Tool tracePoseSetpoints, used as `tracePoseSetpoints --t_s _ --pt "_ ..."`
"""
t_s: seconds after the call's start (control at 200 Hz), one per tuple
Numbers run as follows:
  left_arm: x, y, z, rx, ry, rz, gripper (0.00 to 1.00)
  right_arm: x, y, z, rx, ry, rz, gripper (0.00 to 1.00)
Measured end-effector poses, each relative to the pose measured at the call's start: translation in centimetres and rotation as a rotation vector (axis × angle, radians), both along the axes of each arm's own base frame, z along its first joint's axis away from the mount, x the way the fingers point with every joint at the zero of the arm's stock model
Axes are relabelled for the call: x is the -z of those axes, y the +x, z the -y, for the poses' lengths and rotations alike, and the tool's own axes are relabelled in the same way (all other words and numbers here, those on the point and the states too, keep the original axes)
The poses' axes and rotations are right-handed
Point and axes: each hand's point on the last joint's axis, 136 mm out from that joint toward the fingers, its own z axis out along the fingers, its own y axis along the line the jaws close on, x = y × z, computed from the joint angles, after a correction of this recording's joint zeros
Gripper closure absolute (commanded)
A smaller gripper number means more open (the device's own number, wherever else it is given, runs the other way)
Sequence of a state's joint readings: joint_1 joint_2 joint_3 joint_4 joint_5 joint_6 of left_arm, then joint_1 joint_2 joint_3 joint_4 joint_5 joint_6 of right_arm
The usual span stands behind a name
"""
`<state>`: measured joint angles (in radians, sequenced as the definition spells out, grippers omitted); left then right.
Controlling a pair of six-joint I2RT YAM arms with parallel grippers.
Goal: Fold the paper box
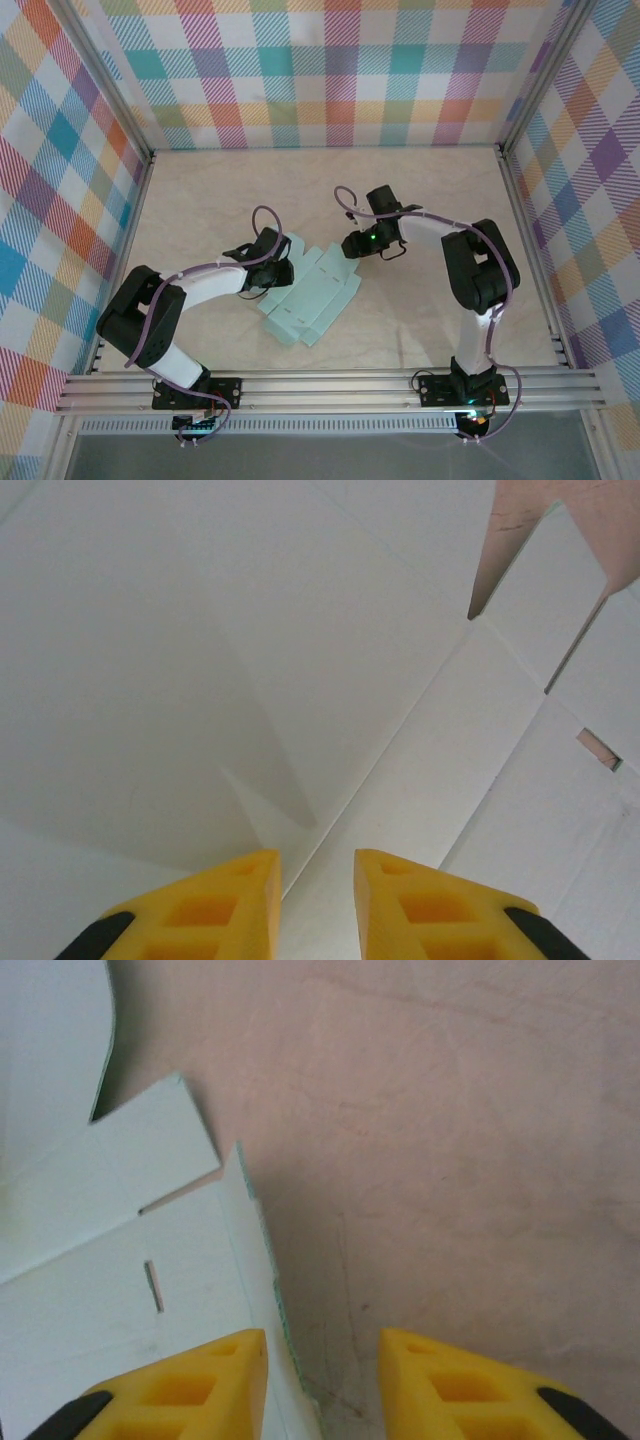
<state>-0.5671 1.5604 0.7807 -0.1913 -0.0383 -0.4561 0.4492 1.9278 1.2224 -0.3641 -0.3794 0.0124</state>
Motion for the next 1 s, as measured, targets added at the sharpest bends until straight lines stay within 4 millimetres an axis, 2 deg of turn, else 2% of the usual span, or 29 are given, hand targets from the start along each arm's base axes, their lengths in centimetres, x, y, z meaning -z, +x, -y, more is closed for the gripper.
tracePoseSetpoints --t_s 0.145,0.3,0.45,0.54,0.93,1.0 --pt "0.2 0.0 0.0 -0.001 -0.001 0.000 0.75 0.0 -0.6 -0.3 -0.035 0.008 -0.005 0.87" --pt "0.4 0.0 0.0 -0.006 -0.003 -0.002 0.77 -0.4 -1.0 -0.7 -0.058 0.013 0.003 0.91" --pt "1.1 0.0 0.0 -0.021 -0.009 -0.007 0.80 -1.0 -1.3 -1.1 -0.081 -0.013 0.038 0.91" --pt "1.1 0.2 0.0 -0.031 -0.016 0.002 0.85 -1.4 -1.5 -1.1 -0.084 -0.029 0.053 0.91" --pt "1.2 0.3 0.1 -0.045 -0.026 0.003 0.85 -3.2 -2.3 -2.0 -0.106 -0.004 0.088 0.89" --pt "1.2 0.3 0.1 -0.045 -0.026 0.003 0.85 -3.3 -2.4 -2.3 -0.110 0.008 0.090 0.85"
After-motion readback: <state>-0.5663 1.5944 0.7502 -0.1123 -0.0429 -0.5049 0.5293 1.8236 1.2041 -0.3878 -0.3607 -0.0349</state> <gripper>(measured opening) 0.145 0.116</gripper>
